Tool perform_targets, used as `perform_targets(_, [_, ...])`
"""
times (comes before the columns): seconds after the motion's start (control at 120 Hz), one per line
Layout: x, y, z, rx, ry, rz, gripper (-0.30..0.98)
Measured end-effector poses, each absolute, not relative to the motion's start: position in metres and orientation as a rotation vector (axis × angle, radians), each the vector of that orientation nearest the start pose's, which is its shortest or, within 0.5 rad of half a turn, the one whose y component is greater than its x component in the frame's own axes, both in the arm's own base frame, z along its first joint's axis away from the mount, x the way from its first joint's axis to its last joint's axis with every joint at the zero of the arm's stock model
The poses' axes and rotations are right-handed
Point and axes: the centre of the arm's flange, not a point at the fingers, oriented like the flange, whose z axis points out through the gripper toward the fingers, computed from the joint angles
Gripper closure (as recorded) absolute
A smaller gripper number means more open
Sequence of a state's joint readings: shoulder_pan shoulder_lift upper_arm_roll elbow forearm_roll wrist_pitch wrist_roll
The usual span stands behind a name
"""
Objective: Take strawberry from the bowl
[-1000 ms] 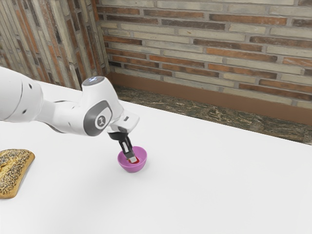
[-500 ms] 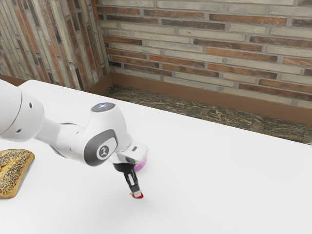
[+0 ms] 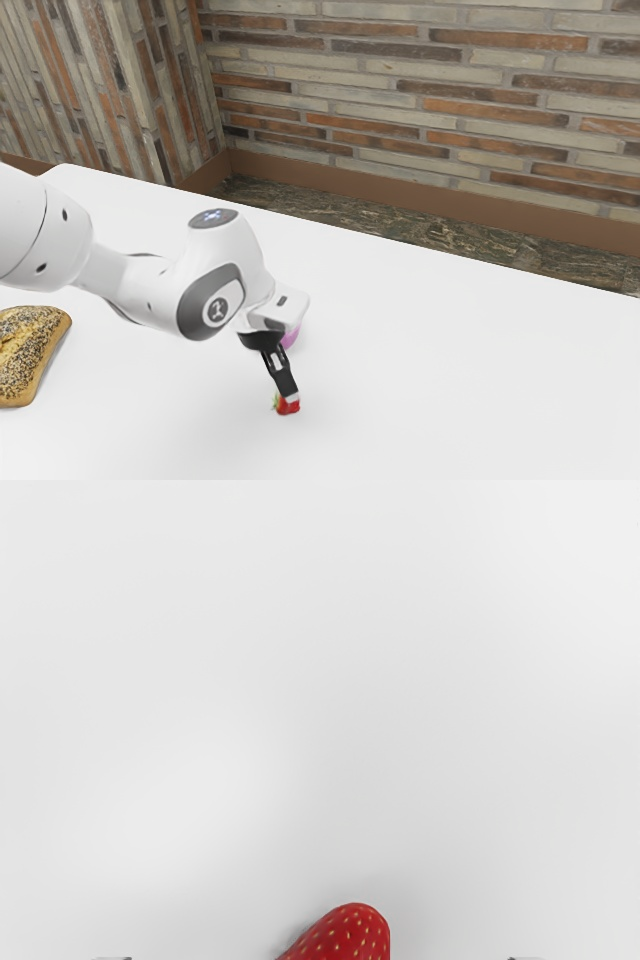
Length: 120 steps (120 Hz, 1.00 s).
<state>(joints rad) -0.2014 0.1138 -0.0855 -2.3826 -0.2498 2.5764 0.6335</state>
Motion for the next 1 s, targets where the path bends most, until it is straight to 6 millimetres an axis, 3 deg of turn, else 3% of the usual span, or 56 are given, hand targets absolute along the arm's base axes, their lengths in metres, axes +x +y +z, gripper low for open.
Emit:
perform_targets(0.133, [0.493, -0.14, 0.302, -3.051, 1.152, -0.234, 0.11])
perform_targets(0.233, [0.499, -0.133, 0.362, -3.033, 1.115, -0.405, 0.07])
perform_targets(0.267, [0.507, -0.13, 0.391, -3.03, 1.086, -0.485, 0.06])
perform_targets(0.308, [0.532, -0.118, 0.447, -3.032, 1.02, -0.61, 0.05])
perform_targets(0.358, [0.562, -0.089, 0.52, -3.012, 0.929, -0.714, 0.04])
perform_targets(0.408, [0.579, -0.057, 0.583, -2.996, 0.838, -0.757, 0.03])
perform_targets(0.483, [0.586, -0.012, 0.666, -2.973, 0.688, -0.761, 0.02])
perform_targets(0.55, [0.573, 0.022, 0.708, -2.987, 0.527, -0.686, 0.02])
perform_targets(0.683, [0.535, 0.078, 0.733, -3.045, 0.189, -0.508, 0.01])
perform_targets(0.792, [0.517, 0.106, 0.728, -3.024, -0.045, -0.365, 0.0])
perform_targets(0.85, [0.511, 0.103, 0.724, -3.018, -0.129, -0.312, 0.0])
perform_targets(1.0, [0.501, 0.069, 0.716, -3.041, -0.24, -0.236, 0.0])
